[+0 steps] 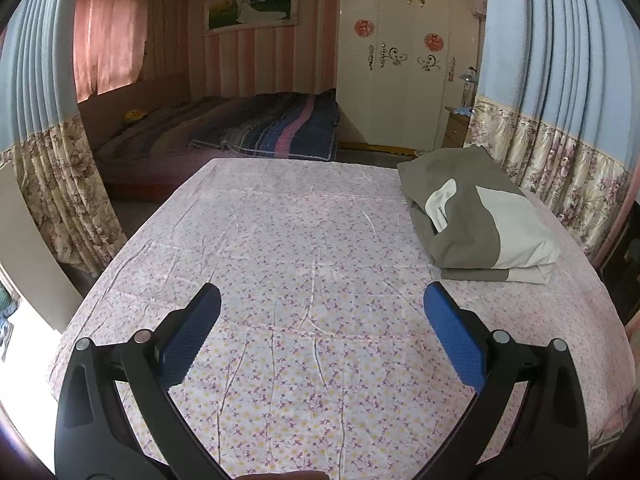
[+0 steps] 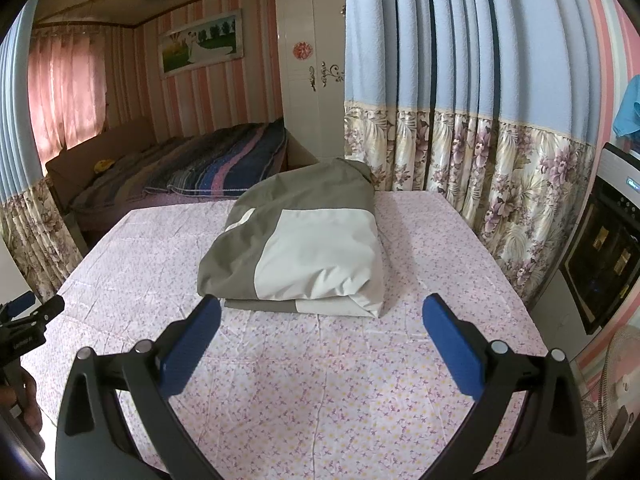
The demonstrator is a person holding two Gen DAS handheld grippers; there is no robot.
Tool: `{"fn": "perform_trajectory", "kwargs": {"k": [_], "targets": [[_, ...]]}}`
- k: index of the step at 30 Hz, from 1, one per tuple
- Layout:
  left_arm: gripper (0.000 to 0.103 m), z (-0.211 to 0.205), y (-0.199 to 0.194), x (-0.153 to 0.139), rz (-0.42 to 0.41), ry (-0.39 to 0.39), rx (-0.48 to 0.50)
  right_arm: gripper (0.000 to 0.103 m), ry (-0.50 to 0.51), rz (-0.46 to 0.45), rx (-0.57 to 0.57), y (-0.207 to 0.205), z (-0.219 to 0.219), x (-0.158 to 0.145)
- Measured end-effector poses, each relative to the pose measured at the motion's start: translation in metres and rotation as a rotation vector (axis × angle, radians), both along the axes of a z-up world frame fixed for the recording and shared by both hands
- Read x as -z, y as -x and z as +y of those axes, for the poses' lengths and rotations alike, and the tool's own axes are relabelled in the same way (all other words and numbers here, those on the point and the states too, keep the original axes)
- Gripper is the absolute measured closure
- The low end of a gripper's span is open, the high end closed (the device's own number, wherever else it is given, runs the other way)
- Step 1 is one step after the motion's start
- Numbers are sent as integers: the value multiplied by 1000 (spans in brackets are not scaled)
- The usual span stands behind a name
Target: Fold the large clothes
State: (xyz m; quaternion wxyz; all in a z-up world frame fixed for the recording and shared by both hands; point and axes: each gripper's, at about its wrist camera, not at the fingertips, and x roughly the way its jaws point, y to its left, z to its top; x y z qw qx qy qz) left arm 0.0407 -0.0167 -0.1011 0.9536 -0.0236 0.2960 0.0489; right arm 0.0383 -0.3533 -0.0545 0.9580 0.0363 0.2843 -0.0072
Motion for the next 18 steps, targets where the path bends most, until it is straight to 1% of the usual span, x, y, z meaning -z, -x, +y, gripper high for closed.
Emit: {"fn": "perform_trajectory", "kwargs": {"k": [18], "targets": [[3,-3,3,-3,-16,-23,-5,2,3,0,-3,1,2,1]]}}
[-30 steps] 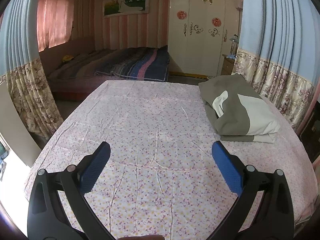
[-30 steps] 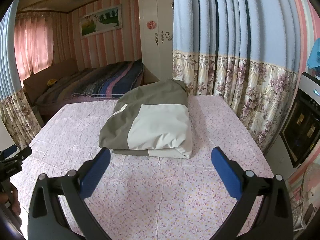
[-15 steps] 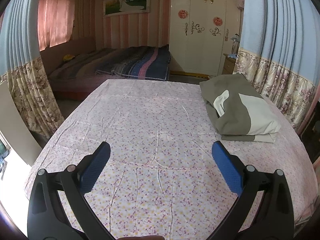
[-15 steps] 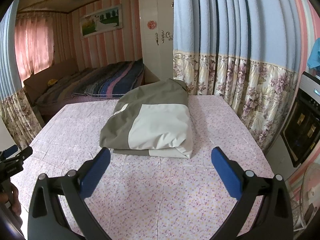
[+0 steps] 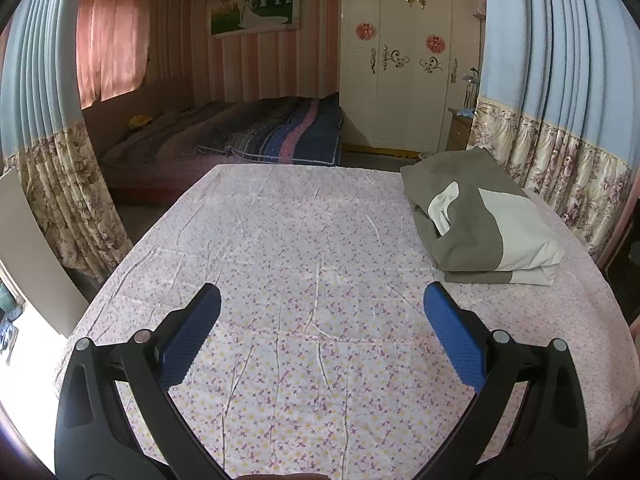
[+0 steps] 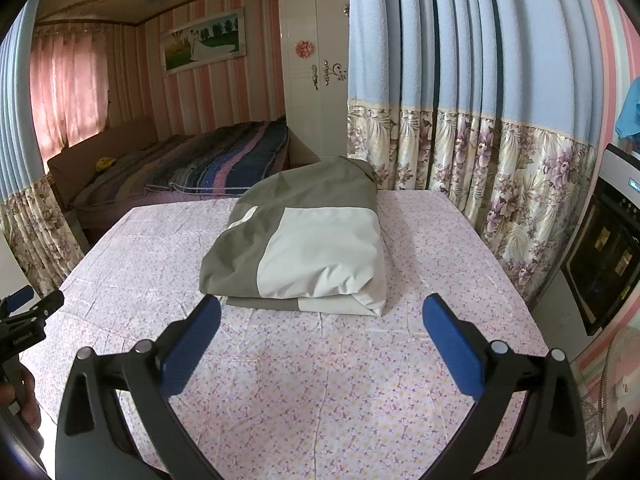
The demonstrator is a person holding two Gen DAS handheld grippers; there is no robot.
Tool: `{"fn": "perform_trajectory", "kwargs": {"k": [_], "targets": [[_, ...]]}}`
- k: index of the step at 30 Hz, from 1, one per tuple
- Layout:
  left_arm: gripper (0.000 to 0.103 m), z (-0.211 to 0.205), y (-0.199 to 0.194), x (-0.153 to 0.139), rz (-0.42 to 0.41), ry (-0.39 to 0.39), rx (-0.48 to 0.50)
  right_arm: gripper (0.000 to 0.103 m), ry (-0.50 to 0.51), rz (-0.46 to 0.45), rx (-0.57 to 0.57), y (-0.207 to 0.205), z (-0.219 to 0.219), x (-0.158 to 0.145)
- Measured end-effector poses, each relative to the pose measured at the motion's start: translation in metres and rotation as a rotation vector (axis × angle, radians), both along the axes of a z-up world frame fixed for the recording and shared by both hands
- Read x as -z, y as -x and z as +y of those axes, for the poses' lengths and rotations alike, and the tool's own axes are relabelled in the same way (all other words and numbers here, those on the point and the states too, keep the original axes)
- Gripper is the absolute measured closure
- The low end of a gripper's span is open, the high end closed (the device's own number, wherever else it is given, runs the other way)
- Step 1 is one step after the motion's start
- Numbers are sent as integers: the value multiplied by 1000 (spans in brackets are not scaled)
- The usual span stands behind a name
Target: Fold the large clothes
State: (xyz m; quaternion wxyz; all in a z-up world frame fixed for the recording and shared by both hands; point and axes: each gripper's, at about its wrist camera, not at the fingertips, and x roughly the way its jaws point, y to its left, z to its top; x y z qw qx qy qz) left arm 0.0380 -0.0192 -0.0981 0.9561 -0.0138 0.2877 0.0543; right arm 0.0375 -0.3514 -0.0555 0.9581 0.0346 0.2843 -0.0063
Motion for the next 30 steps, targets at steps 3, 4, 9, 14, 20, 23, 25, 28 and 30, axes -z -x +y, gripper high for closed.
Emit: {"fn": "perform_trajectory", "kwargs": {"k": [3,4,9,14,20,23,25,28,30], "targets": [[3,-1,0,-1,-2,-2,0,2,1,1,0,0,0,0],[3,-1,0,-1,-2,-2,-1,2,2,1,-1,0,0,0],[3,-3,1,-2,-8,-18,-10,2,0,2,-1,-1,0,0],[3,-4,1,-4,-18,-27,-15,2,0,1,-3,0,0,0],[3,-4,1,-4,-22,-42,-35,2,0,1,-4,-1,0,1],[3,-3,2,-4,-25,-41,-34,2,0,2,-3,-1,0,1],[3,-4,2,-6,-31,-43,-35,2,1,0,-2,-1,0,1],[3,-3,2,-7,-36,-35,-40,2,1,3,-4,-1,0,1],[3,-3,2,-7,-34,-30,-39,2,1,1,-3,-1,0,1]]}}
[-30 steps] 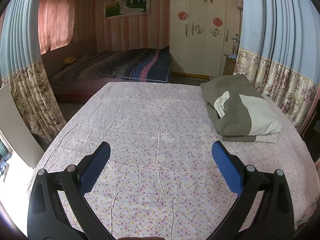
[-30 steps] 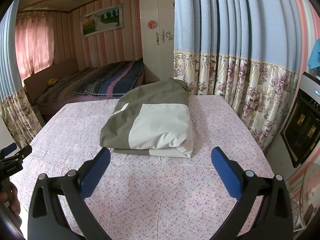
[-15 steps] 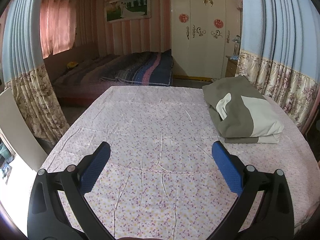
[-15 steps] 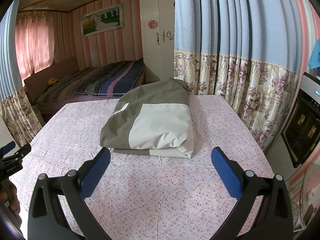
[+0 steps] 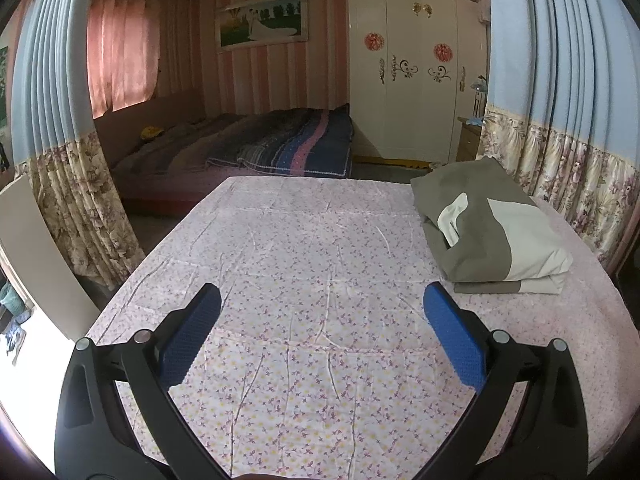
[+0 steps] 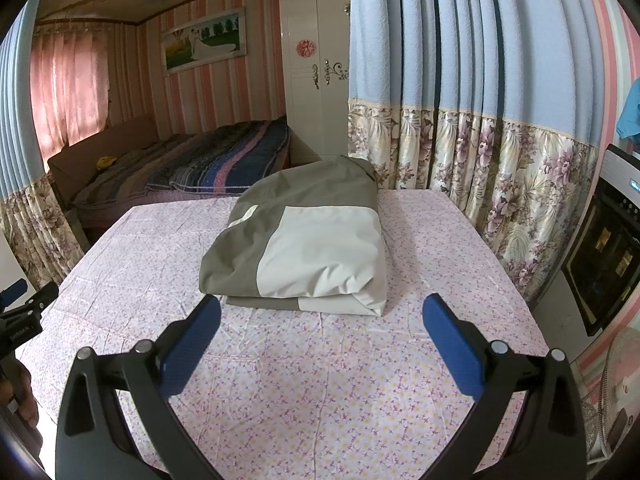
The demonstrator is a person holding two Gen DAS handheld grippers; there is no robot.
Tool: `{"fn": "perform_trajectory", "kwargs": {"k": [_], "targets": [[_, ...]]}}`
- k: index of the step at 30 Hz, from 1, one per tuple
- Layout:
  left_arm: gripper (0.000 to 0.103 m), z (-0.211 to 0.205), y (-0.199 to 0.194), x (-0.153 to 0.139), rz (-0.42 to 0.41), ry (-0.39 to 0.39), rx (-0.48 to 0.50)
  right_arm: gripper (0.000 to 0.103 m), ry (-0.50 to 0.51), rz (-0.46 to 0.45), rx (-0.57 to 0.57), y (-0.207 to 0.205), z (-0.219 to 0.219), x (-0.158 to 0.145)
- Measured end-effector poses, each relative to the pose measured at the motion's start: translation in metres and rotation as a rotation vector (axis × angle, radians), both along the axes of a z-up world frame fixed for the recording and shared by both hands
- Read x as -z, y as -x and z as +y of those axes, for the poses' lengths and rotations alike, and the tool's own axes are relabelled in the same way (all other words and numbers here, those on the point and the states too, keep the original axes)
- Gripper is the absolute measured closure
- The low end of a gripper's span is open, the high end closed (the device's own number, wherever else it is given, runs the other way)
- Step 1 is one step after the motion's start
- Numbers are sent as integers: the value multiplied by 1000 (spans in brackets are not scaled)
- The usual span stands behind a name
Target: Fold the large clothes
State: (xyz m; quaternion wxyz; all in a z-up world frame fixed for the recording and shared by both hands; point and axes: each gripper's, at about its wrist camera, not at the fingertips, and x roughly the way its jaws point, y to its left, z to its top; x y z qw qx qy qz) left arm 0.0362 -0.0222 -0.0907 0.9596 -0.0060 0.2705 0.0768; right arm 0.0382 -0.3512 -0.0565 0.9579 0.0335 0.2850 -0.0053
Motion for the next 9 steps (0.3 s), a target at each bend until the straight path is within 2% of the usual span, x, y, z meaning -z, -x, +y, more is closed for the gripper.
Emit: {"fn": "perform_trajectory", "kwargs": {"k": [5,9], "targets": [[3,3,-3,1,27,53,20,2,-3,4,0,0,-1,1],[3,1,-3,3,35,52,42,2,-3,5,0,0,-2,1]]}}
